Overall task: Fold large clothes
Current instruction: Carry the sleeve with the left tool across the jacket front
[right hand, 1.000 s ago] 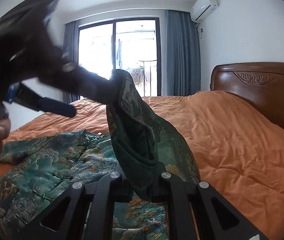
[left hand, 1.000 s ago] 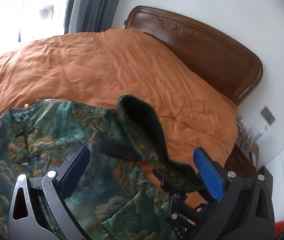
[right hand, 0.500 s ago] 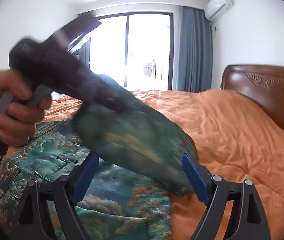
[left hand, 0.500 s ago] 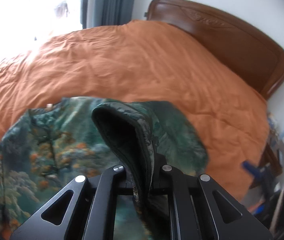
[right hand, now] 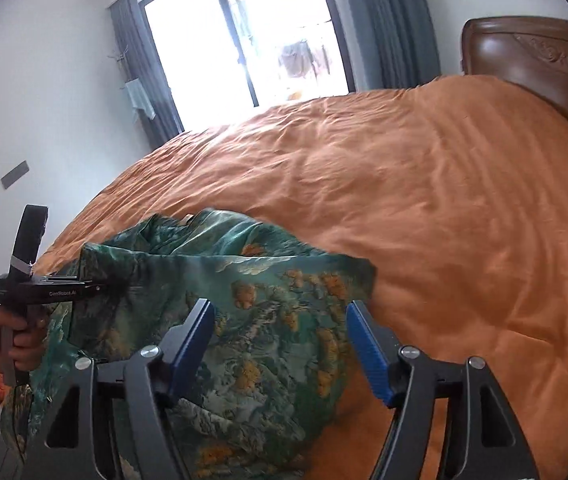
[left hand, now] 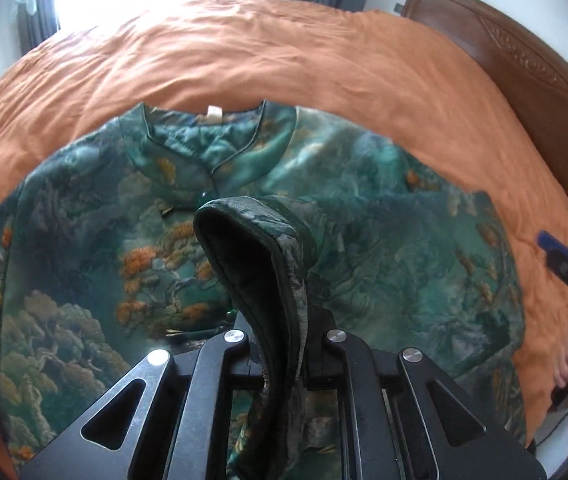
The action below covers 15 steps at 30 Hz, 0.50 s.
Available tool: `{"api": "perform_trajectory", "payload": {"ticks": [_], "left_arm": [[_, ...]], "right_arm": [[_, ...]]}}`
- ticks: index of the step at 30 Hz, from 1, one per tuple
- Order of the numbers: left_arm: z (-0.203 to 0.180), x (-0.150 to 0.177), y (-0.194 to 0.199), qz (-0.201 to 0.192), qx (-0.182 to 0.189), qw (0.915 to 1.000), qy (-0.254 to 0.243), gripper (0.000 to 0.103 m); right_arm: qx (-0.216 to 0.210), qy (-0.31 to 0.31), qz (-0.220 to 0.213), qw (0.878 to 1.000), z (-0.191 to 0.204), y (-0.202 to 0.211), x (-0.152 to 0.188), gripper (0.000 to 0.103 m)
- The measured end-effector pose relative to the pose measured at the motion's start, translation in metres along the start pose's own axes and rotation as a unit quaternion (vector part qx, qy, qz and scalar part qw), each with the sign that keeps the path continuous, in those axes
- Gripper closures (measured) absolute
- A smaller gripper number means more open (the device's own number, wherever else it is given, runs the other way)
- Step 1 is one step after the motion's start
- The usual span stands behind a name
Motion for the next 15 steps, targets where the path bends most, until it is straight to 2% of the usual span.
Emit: {"api": "perform_trajectory", "payload": {"ticks": [2,3,6,11,15], "left_arm": [[0.002,0.006,-0.01,0.005,-0.008,0.9999,-0.006,0.085],[0.003,0.01,-0.015,0.008,-0.015,0.9998,-0.007,0.076],[0.012,0.019,-0.028,0.015,-0.035,0.9992,-0.008,0.057],[0.019,0.025,-0.026,0.01,-0.03,0.9995,0.006,0.056],[0.022,0.037,0.002,0.004,-0.026,0.9996,0.008,0.056]], "right_arm": [[-0.01,0.014,0.031,0.999,0.008,-0.04,0.007,0.034],[-0.002,0.016,0.046,0.999,0.008,-0.058,0.011,0.034],[0.036,0.012,0.119,0.992,0.001,-0.115,0.035,0.034],[0.03,-0.004,0.126,0.992,-0.006,-0.126,0.044,0.034],[0.046,0.011,0.115,0.992,0.004,-0.097,0.04,0.034]]}}
Point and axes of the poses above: each gripper's, at about its wrist camera, not at the fingertips, and y roughly against the way its jaws point, z to its left, x to its underside, the point moved 2 cm from there along -y, roughly the way its jaws point, and after that the axes turned 11 degrees about -y, right-handed, at the moved point
